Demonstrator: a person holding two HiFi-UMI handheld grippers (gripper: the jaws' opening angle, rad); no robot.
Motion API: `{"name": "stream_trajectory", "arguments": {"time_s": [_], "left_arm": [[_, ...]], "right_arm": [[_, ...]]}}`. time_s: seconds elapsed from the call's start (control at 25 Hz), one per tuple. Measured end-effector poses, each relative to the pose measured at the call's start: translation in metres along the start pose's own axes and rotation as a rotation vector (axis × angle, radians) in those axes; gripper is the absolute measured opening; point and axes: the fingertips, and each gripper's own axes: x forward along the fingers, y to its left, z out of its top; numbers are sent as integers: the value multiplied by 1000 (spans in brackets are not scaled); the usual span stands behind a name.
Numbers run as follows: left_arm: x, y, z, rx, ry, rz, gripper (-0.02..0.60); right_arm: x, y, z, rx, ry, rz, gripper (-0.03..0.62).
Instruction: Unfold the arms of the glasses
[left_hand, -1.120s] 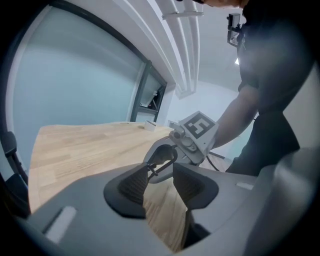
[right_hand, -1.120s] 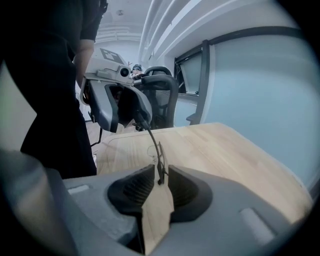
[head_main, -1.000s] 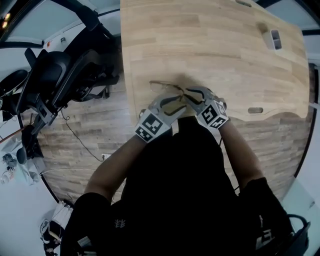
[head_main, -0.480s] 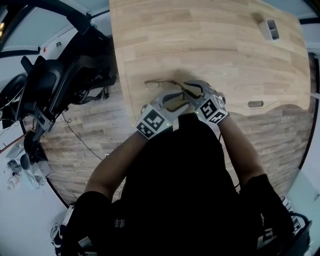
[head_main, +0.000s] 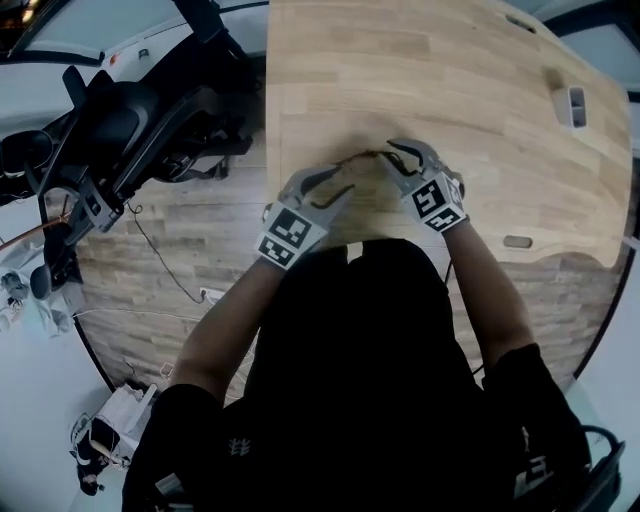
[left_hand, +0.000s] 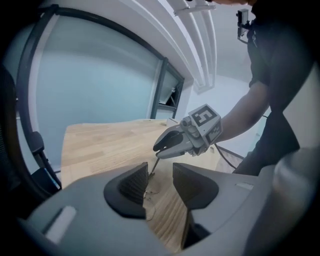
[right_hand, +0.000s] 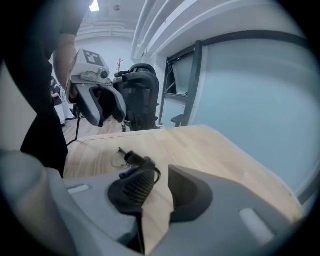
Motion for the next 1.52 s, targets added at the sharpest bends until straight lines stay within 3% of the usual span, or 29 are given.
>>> {"name": "stream_trajectory", "arguments": {"time_s": [0.24, 0.4, 0.6, 0.92, 1.08, 1.28, 1.52], "left_arm": [[-3, 38, -12, -52, 24, 88, 159], [12, 46, -28, -70, 56, 62, 156], [35, 49, -57, -53, 179, 40, 146], [61, 50, -76, 1, 291, 6, 126], [70, 49, -83, 22, 344, -11, 75], [73, 47, -82, 42, 357, -25, 37], [64, 43, -70, 59, 304, -30, 29]], "right_arm": [[21, -11, 3, 27, 46, -4, 75], [19, 4, -12, 87, 63, 13, 75], [10, 13, -31, 158, 81, 9, 75], [-1, 1, -34, 268, 10, -56, 75], [-4, -2, -33, 286, -10, -70, 75], [-8, -5, -36, 307, -16, -81, 75], [-8, 4, -35, 389, -37, -41, 75]]}}
